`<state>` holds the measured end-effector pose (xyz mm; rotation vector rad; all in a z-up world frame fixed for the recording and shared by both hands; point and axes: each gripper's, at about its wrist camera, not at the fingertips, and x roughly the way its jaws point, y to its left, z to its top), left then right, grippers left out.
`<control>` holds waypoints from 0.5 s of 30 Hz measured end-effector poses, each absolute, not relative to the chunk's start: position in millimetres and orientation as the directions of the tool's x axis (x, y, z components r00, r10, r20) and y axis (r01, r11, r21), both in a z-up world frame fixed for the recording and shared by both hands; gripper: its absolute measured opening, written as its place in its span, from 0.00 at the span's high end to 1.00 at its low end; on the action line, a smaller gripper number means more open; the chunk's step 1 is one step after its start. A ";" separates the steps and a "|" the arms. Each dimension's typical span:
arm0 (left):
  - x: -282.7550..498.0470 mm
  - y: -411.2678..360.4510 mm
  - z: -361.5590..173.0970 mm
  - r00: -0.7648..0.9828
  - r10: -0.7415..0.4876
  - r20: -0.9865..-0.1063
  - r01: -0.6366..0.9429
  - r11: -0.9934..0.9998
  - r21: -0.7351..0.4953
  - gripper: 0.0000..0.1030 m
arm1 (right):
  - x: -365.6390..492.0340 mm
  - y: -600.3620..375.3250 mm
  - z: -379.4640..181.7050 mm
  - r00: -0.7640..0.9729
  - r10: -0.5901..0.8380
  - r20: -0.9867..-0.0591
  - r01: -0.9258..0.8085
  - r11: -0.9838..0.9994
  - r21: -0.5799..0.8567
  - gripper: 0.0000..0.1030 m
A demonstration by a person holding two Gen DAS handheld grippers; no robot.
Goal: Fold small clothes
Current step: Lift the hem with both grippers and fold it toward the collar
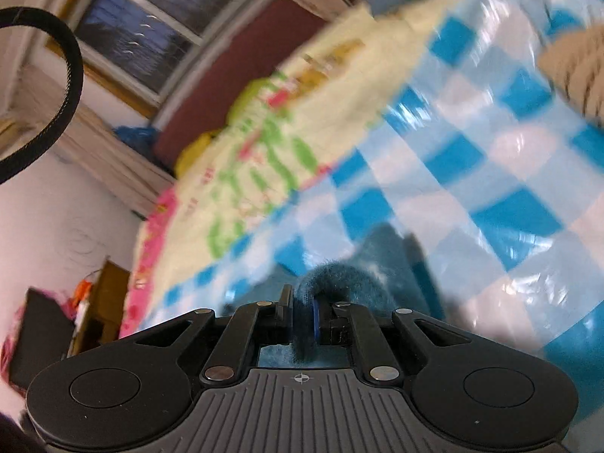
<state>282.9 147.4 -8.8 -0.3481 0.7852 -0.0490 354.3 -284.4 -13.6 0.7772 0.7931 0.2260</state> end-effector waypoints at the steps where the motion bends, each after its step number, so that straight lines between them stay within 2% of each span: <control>1: 280.8 151.4 -13.0 0.716 -0.175 -0.676 -0.098 0.933 -0.346 0.83 | 359.5 -284.8 -21.0 0.683 0.454 -0.572 0.123 0.701 0.703 0.86; 4: 274.2 165.1 -14.4 0.731 -0.207 -0.650 -0.140 0.887 -0.440 0.80 | 364.5 -287.5 -27.8 0.670 0.459 -0.583 0.140 0.693 0.707 0.84; 8: 271.9 165.8 -5.0 0.735 -0.192 -0.651 -0.166 0.879 -0.446 0.78 | 358.7 -291.6 -17.4 0.678 0.482 -0.554 0.126 0.667 0.735 0.83; 9: 271.3 166.3 -2.8 0.735 -0.196 -0.649 -0.169 0.874 -0.455 0.77 | 358.3 -291.6 -14.2 0.682 0.487 -0.545 0.119 0.662 0.740 0.79; 10: 270.9 167.0 -1.1 0.739 -0.195 -0.645 -0.177 0.868 -0.465 0.76 | 358.4 -292.0 -12.1 0.685 0.496 -0.534 0.113 0.652 0.750 0.70; 12: 270.2 169.6 1.7 0.746 -0.199 -0.636 -0.190 0.851 -0.489 0.75 | 356.9 -294.3 -7.8 0.700 0.507 -0.504 0.107 0.623 0.775 0.62; 15: 265.3 170.2 9.6 0.768 -0.168 -0.617 -0.199 0.854 -0.481 0.73 | 354.5 -300.7 2.4 0.736 0.502 -0.455 0.089 0.594 0.799 0.60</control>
